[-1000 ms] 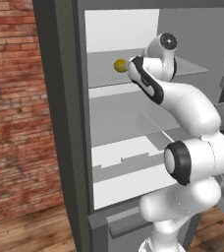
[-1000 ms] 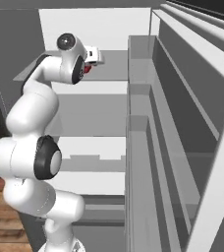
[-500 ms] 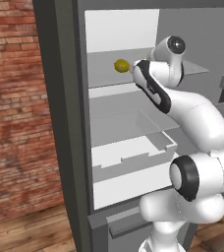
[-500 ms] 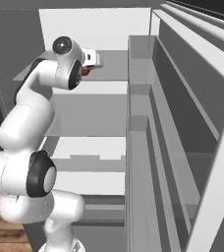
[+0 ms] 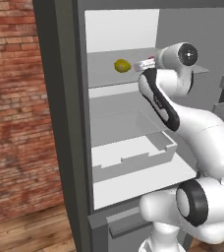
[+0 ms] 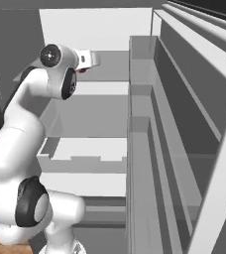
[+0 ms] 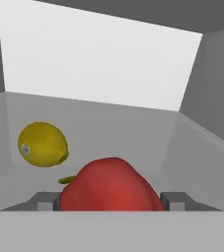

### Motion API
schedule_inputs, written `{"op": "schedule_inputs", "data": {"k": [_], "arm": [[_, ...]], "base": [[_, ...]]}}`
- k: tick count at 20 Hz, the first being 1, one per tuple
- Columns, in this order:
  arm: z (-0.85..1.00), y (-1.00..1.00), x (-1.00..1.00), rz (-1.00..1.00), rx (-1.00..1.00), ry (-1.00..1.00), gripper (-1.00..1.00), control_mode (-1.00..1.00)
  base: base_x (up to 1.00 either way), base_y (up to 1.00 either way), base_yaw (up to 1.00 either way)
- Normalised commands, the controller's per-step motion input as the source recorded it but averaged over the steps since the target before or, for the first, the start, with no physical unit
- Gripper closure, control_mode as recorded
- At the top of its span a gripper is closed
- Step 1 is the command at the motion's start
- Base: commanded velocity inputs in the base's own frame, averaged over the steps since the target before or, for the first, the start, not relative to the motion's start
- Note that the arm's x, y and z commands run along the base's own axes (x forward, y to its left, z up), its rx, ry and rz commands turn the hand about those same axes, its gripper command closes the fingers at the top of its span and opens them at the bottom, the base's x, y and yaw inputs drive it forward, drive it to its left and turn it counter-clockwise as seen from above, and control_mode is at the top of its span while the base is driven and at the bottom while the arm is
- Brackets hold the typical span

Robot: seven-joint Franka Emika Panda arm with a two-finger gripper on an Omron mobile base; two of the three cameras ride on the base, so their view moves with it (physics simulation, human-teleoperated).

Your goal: Gather the lemon and bell pepper from the fridge and place them on a tray on the dining counter. Then gather the fish and steak from the fridge and place them on the other tray.

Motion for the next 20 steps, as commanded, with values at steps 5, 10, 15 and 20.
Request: {"op": "schedule_inputs", "data": {"k": [5,10,15,20], "arm": [[0.69,0.00,-0.90,-0.16,0.02,0.00,1.00,-1.00],[0.46,0.00,-1.00,-0.15,0.00,0.03,1.00,-1.00],[0.06,0.00,-1.00,-0.12,0.00,0.00,1.00,-1.00],[0.01,0.00,-1.00,-0.10,0.00,0.01,1.00,-1.00]], "base": [[0.00,0.00,0.00],[0.00,0.00,0.00],[0.00,0.00,0.00],[0.00,0.00,0.00]]}}
